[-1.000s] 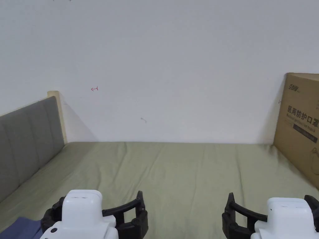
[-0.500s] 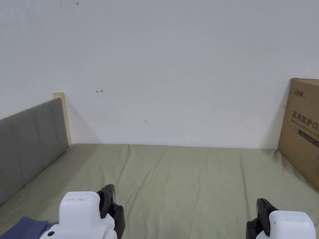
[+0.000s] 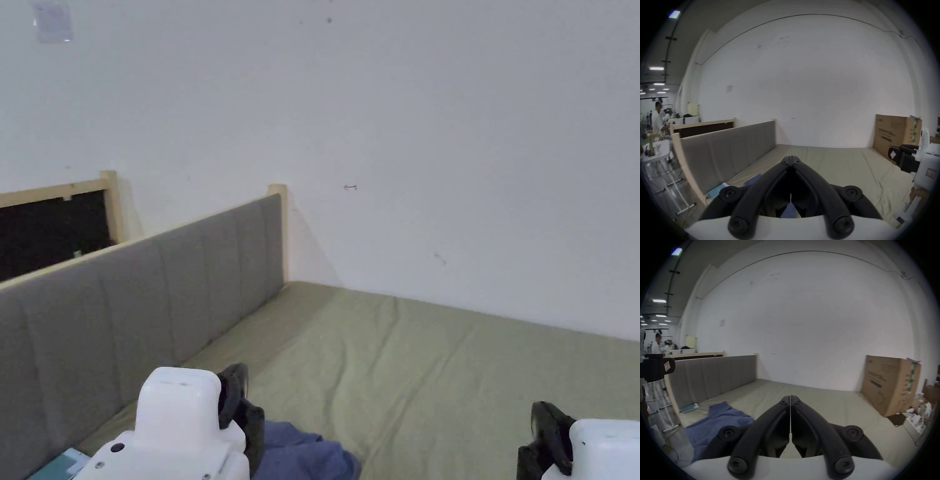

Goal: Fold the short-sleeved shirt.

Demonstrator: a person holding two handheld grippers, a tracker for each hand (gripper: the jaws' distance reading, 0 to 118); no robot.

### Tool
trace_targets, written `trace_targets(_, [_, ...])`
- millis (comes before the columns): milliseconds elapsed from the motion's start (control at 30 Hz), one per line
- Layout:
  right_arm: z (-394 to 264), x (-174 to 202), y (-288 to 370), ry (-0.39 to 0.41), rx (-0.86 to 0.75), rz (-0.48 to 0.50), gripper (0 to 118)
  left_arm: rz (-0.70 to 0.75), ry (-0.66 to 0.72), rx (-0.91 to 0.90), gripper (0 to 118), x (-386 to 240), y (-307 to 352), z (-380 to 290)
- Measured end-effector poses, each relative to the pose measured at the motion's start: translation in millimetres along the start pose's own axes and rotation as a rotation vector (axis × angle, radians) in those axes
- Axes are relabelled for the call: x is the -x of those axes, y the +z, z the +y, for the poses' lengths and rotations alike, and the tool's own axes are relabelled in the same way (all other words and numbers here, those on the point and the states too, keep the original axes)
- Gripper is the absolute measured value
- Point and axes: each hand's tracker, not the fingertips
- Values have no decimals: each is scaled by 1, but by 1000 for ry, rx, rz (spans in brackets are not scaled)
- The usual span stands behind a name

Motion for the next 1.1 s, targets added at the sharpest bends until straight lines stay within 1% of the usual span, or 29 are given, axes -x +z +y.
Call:
trace_targets(100, [-1,30,-13,-12,31,118,1,90,17,19,0,30,13,1])
trace_targets(167, [-4,47,-18,-11,50,167,1,136,-4,21,0,41,20,0])
trace_targets(233, [-10,59,-22,-5,75,205,1,145,-7,43,0,49,19,-1])
trace_targets(300, [-17,68,-26,5,98,220,1,154,-4,68,0,54,12,-7])
trace_targets(367, [-24,72,-30,18,119,231,1,155,16,138,0,58,-4,-19])
trace_targets(433, [-29,73,-33,33,141,232,1,109,67,195,0,63,-27,-38])
trace_targets(467, [-32,73,-36,41,150,232,1,54,80,265,0,67,-44,-51])
trace_targets(567, [-42,70,-49,57,186,213,1,7,135,422,1,72,-97,-97])
trace_targets(600, [-46,67,-55,52,205,203,1,10,144,499,15,72,-116,-113])
trace_targets(667, [-55,61,-66,22,250,191,1,-11,196,611,90,72,-152,-142])
trace_targets(700, [-60,58,-71,8,282,182,1,-41,228,665,115,72,-169,-157])
trace_targets(733, [-65,55,-76,-2,303,178,1,-48,258,659,118,72,-181,-169])
trace_targets(767, [-70,51,-81,-3,319,169,1,-55,265,665,115,67,-195,-179])
trace_targets(800, [-75,48,-85,6,338,157,1,-64,232,738,114,64,-211,-186])
trace_targets(867, [-85,43,-92,20,356,133,1,-87,186,810,115,57,-239,-201])
trace_targets(967, [-98,36,-105,4,408,104,1,-108,176,840,113,44,-272,-224])
trace_targets(1000, [-102,33,-110,-15,434,99,1,-115,172,900,110,40,-286,-238])
trace_targets(1033, [-105,31,-113,-31,457,93,1,-117,162,975,94,32,-292,-247])
trace_targets(1067, [-109,30,-116,-42,477,92,1,-108,121,1060,85,27,-298,-261])
trace_targets(1100, [-111,28,-117,-45,482,92,1,-53,16,1078,85,20,-299,-274])
